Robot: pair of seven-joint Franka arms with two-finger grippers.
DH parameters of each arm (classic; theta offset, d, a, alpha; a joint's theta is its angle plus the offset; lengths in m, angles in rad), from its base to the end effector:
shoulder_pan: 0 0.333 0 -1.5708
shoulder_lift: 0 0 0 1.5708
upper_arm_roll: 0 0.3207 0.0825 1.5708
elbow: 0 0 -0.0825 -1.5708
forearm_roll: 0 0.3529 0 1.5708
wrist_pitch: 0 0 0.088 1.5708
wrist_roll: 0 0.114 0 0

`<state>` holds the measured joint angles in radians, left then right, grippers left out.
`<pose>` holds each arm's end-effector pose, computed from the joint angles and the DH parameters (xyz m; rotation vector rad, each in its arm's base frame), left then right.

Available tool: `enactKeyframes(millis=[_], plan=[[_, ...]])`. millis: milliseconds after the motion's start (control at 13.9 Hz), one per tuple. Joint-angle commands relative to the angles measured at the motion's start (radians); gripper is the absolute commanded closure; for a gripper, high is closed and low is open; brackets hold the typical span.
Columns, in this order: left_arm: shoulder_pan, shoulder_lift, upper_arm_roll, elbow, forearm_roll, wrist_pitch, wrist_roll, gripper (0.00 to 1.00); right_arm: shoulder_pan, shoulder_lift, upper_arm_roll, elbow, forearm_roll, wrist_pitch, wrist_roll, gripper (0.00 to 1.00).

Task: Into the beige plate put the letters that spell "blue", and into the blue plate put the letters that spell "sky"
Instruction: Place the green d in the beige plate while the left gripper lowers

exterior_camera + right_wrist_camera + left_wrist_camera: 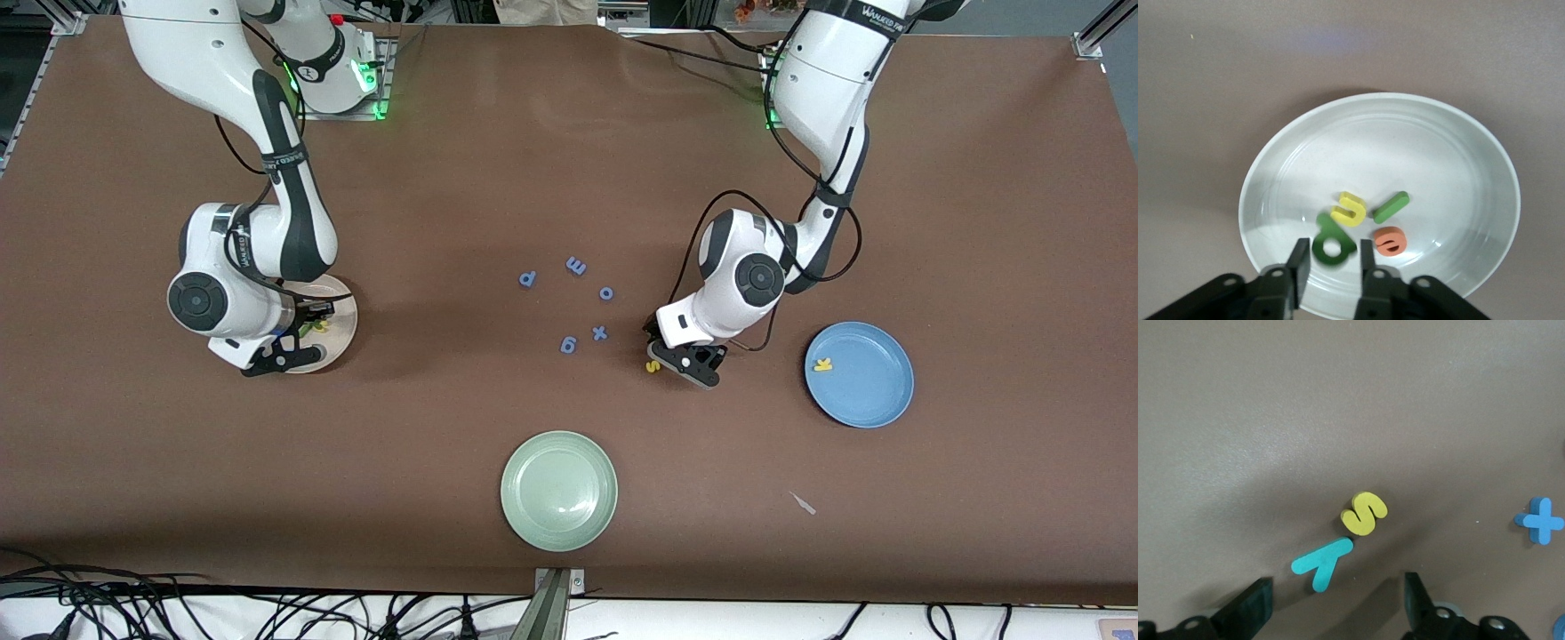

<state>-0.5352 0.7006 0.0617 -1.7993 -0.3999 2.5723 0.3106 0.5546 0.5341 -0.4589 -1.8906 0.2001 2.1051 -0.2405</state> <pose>0.5726 -0.2917 0.1846 2.8653 -0.6867 0.0910 0.5761 0.0794 0.2468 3.0374 0.3622 -0.3977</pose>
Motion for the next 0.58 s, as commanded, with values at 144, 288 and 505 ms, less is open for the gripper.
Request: enactKeyframes(millis=[144,288,505], plan=[[-0.012,0.034,0.018,0.067,-0.020,-0.001,0.025,0.15,0.016,-0.045,0.002,0.148,0.012,-0.230,0.138,0.00],[-0.014,0.045,0.018,0.063,-0.017,0.018,0.027,0.15,0.016,-0.048,0.000,0.214,0.010,-0.327,0.141,0.00],[-0.023,0.046,0.018,0.052,0.004,0.029,0.028,0.32,0.016,-0.069,-0.026,0.312,0.001,-0.477,0.138,0.00]])
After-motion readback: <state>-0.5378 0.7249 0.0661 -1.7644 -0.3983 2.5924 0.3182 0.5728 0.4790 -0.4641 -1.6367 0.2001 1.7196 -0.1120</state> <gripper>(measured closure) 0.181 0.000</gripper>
